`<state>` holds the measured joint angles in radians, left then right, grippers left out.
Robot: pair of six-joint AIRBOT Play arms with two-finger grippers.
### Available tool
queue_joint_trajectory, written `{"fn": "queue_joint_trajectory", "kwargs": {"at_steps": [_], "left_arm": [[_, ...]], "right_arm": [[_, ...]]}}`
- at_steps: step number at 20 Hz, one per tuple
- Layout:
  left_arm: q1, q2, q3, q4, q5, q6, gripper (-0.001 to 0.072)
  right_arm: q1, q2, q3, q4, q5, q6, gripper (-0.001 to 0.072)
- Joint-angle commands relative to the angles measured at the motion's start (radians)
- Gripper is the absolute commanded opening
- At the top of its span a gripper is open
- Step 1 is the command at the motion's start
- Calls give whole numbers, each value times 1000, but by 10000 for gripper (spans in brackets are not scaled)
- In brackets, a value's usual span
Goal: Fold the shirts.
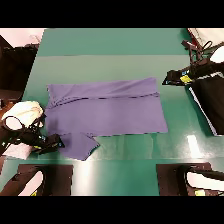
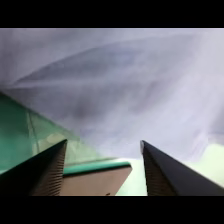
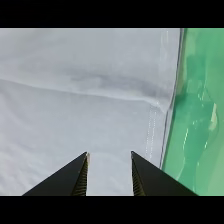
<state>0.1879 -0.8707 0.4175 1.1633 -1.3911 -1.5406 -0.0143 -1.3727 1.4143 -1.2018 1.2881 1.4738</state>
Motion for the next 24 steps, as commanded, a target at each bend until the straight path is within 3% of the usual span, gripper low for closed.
{"fn": "queue_joint_trajectory", "kwargs": {"at_steps": [1,3,4,5,7,10,16,17,18,24], "left_arm": [[0,2,-35,-41,70,-5,549],[0,2,-40,-42,78,-5,527],[0,2,-39,-42,84,-5,360],[0,2,-39,-48,94,-5,238],[0,2,-37,-63,107,-4,49],[0,3,9,-68,85,9,33],[0,3,166,-122,11,79,33],[0,3,175,-145,14,83,33],[0,3,177,-161,19,83,33],[0,3,177,-165,18,83,33]], "right_arm": [[0,1,22,6,6,-2,320],[0,1,22,6,14,-2,320],[0,1,22,6,19,-2,320],[0,1,22,5,28,-3,320],[-2,1,22,1,58,-14,320],[-33,6,-1,3,144,-29,320],[-208,107,-372,6,160,-131,322],[-237,106,-423,7,161,-163,373],[-264,104,-474,8,159,-178,471],[-303,27,-640,138,97,-238,451]]}}
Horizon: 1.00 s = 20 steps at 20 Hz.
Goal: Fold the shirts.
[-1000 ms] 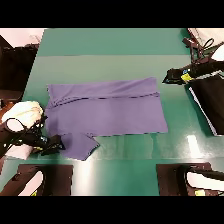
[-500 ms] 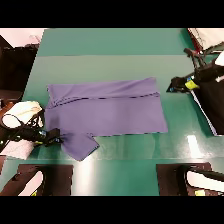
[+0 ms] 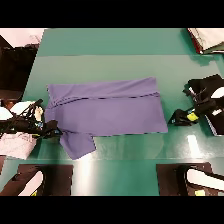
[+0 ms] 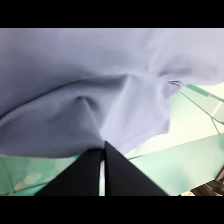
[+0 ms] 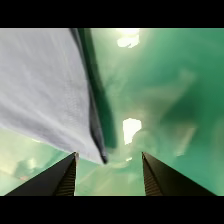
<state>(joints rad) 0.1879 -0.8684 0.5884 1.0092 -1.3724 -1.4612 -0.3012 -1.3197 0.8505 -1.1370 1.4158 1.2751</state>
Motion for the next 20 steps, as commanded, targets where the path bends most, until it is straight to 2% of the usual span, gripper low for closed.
{"fn": "queue_joint_trajectory", "kwargs": {"at_steps": [1,4,6,7,9,11,15,17,20], "left_arm": [[0,1,6,-11,-2,4,33],[0,1,6,-11,0,4,33],[0,1,6,-11,1,4,33],[0,1,6,-11,0,4,33],[0,1,6,-11,-2,4,33],[0,1,6,-11,-13,5,33],[-12,1,7,-21,-79,29,30],[-77,1,17,-23,-85,24,30],[-199,1,77,-53,-99,19,31]], "right_arm": [[-7,-33,-85,80,-39,-39,451],[39,-26,-89,80,-56,-39,441],[70,-25,-90,80,-53,-39,364],[87,-25,-90,80,-53,-39,356],[104,-25,-90,71,-51,-39,171],[104,-24,-90,62,-37,-48,19],[36,70,-90,-26,-12,-52,16],[-27,148,-90,-100,40,-45,17],[-121,248,-90,-120,89,-44,17]]}}
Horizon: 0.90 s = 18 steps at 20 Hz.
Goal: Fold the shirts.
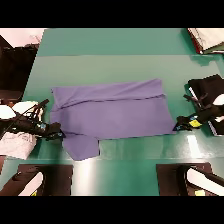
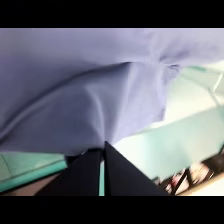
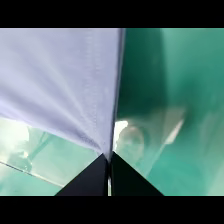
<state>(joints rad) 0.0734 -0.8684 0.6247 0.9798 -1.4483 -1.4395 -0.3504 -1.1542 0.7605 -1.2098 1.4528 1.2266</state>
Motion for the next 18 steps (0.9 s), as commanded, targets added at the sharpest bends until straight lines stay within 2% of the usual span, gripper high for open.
{"fn": "queue_joint_trajectory", "kwargs": {"at_steps": [1,4,7,9,12,15,18], "left_arm": [[-98,1,83,-26,-30,-3,32],[-98,1,252,-3,9,-4,32],[-98,1,365,30,148,-5,32],[-98,0,373,76,209,-35,32],[-98,-26,370,165,299,-57,32],[-98,-97,370,165,375,-55,32],[-89,-179,370,165,476,-56,33]], "right_arm": [[-91,111,0,-46,55,4,17],[-108,164,1,5,38,4,17],[-107,163,48,129,-21,3,16],[-105,140,116,172,-58,4,16],[-77,57,229,197,-92,7,16],[3,-53,324,195,-138,7,16],[61,-170,424,190,-206,64,16]]}}
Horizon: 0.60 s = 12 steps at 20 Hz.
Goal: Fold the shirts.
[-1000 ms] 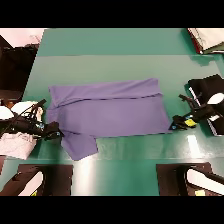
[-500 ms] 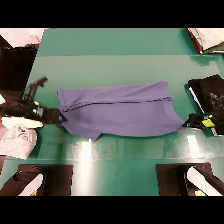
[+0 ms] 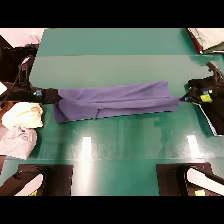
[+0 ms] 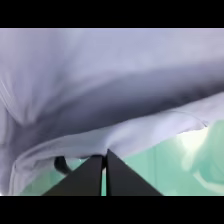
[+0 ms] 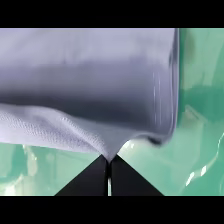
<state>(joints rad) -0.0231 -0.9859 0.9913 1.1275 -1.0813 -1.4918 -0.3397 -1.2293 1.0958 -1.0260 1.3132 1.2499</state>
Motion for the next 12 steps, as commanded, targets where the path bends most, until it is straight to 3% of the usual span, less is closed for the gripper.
{"fn": "queue_joint_trajectory", "kwargs": {"at_steps": [1,6,8,9,10,11,12], "left_arm": [[10,-84,3,15,140,-11,33],[10,-177,4,18,235,-13,33],[10,-195,5,18,300,-57,35],[10,-195,6,19,332,-82,158],[10,-195,6,18,360,-102,518],[10,-195,6,18,375,-133,696],[10,-195,9,19,379,-134,646]], "right_arm": [[63,-130,121,6,-74,53,16],[137,-290,283,6,-80,66,18],[160,-343,334,7,-125,106,26],[168,-367,357,18,-146,132,134],[169,-393,383,44,-163,137,454],[169,-414,407,79,-161,137,588],[161,-429,433,98,-151,137,586]]}}
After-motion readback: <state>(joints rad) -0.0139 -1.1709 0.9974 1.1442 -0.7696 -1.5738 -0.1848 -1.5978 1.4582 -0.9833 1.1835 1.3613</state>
